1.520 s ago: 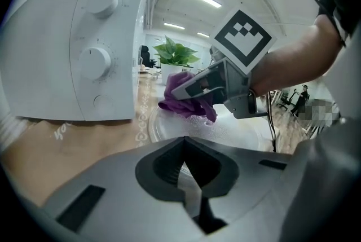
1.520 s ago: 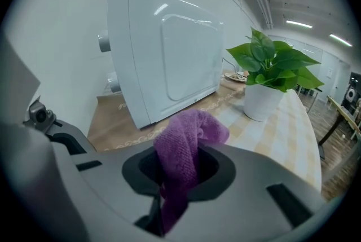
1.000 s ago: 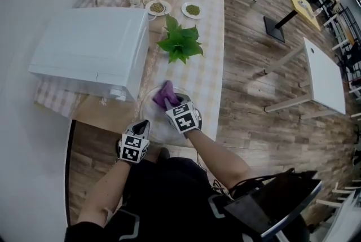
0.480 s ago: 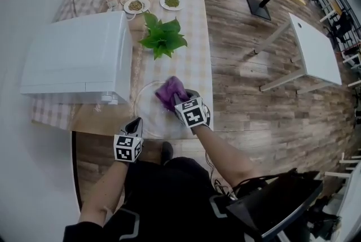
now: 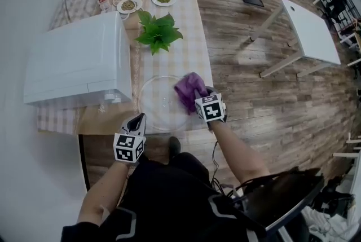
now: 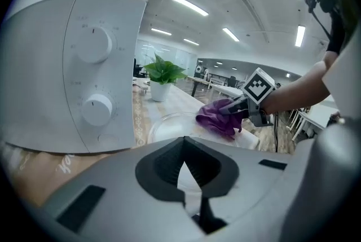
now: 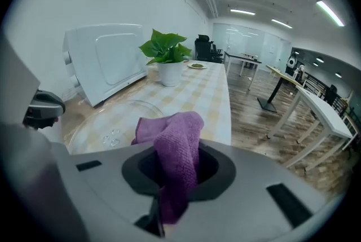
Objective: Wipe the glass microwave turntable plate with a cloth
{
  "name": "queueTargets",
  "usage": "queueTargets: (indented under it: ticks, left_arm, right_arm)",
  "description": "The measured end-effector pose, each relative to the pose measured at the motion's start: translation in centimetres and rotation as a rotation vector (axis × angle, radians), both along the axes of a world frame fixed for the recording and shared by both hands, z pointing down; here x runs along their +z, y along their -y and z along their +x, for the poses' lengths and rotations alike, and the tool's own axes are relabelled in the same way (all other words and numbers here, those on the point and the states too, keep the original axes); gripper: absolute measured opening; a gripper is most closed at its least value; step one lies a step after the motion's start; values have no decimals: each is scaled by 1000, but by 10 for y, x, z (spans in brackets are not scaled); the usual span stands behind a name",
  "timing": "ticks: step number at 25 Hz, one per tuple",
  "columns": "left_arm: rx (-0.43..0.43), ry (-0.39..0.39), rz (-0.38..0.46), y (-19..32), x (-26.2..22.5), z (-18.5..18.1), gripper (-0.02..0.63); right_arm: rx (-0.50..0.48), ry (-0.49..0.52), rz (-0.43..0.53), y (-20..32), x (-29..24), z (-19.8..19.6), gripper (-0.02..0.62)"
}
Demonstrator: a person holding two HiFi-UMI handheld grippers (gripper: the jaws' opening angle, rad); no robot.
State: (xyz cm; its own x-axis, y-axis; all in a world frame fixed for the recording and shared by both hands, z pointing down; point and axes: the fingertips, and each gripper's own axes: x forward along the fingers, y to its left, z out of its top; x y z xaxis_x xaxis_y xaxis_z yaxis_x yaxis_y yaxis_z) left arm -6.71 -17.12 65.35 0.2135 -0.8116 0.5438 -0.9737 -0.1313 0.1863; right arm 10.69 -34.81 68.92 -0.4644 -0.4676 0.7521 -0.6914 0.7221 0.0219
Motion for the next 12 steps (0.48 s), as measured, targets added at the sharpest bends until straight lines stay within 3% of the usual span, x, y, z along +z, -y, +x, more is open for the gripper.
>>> queueTargets:
  ticks: [6, 12]
  left_arm:
    - [14, 39, 67, -5, -31, -12, 6]
    - [7, 34, 139, -7, -61, -27, 6]
  right_arm:
    - [53, 31, 37, -8, -26, 5, 69]
    - [-11, 147, 56, -38, -76, -45, 69]
